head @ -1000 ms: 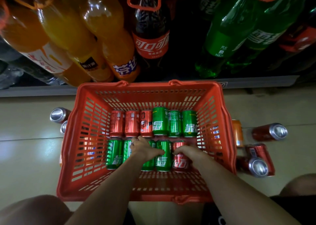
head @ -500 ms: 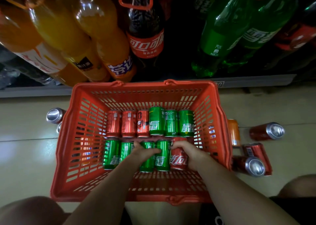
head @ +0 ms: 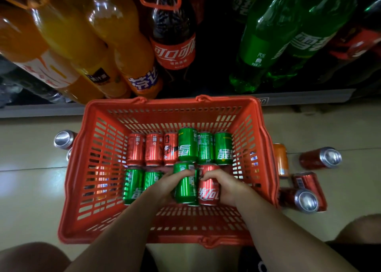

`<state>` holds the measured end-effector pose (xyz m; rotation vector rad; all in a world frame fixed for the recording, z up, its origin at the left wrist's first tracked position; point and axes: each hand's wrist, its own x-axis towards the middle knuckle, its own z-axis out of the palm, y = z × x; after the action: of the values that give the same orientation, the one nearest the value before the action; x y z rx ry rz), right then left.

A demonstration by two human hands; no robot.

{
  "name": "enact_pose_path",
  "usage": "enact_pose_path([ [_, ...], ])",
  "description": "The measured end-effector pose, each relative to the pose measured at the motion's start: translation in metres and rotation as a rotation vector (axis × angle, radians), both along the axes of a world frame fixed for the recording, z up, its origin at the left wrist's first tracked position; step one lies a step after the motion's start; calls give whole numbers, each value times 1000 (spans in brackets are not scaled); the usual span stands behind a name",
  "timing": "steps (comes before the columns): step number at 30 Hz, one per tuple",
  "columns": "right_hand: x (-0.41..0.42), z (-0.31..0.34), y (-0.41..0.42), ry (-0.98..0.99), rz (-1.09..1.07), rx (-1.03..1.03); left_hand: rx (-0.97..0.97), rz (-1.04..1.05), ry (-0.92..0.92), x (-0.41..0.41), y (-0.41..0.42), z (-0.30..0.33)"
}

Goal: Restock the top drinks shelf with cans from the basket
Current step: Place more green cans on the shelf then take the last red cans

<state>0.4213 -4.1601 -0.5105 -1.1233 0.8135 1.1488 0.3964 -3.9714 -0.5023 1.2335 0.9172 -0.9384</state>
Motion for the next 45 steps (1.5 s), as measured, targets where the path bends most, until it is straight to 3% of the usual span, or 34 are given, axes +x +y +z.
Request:
enact_pose_path([
  [10, -2, 6, -2, 10, -33, 11, -183, -31, -24, -5, -7, 5],
  [17, 0, 21, -1, 6, -54, 46, -184, -56, -46, -2, 7, 18],
  [24, 11, 90, 4, -59, 9, 55, -242, -65, -106, -3, 7, 90],
  [28, 25, 185, 28, -162, -14, 125, -229, -60, -218, 14, 31, 189],
  [32, 56, 324, 46, -274, -31, 233, -189, -86, -362, 50, 55, 326],
  [38, 105, 581, 52, -574, -9, 195, -117, -53, -572, 94, 56, 589],
  [45, 150, 908, 31, -935, 52, 154, -188, -52, -866, 120, 45, 915],
])
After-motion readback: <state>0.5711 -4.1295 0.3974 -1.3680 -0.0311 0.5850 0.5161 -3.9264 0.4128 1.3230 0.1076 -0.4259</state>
